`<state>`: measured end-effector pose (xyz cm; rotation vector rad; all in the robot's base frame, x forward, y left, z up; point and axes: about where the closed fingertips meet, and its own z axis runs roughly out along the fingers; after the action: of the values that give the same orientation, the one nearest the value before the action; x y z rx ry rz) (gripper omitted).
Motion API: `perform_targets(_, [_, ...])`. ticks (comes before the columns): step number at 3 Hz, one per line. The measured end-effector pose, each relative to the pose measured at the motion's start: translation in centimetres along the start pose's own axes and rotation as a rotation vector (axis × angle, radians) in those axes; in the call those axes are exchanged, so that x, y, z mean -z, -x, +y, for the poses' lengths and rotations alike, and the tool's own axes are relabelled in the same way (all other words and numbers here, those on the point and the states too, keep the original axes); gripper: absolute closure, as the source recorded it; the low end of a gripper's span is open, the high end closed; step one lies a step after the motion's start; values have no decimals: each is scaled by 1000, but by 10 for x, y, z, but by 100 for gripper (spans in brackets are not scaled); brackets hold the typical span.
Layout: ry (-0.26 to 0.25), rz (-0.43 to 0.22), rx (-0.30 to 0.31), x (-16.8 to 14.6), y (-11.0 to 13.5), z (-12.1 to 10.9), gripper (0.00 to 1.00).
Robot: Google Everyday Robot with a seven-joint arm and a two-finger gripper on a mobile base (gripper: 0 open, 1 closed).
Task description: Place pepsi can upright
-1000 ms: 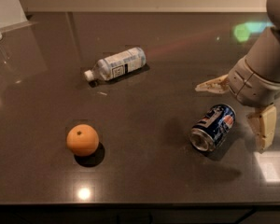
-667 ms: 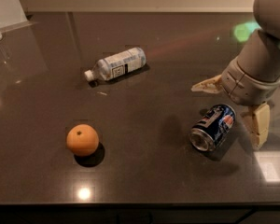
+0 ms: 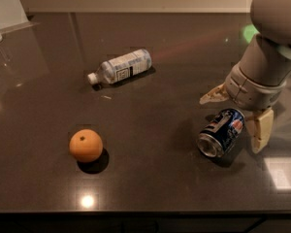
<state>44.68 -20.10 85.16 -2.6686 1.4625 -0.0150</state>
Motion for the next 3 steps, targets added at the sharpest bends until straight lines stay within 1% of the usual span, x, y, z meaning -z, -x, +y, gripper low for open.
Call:
perform_targets(1, [5,-8,3,0,3,0,39])
perform_targets(2, [5,-2,18,1,4,0,62])
perform_targets(3, [-44,33,85,13,7,-7,86])
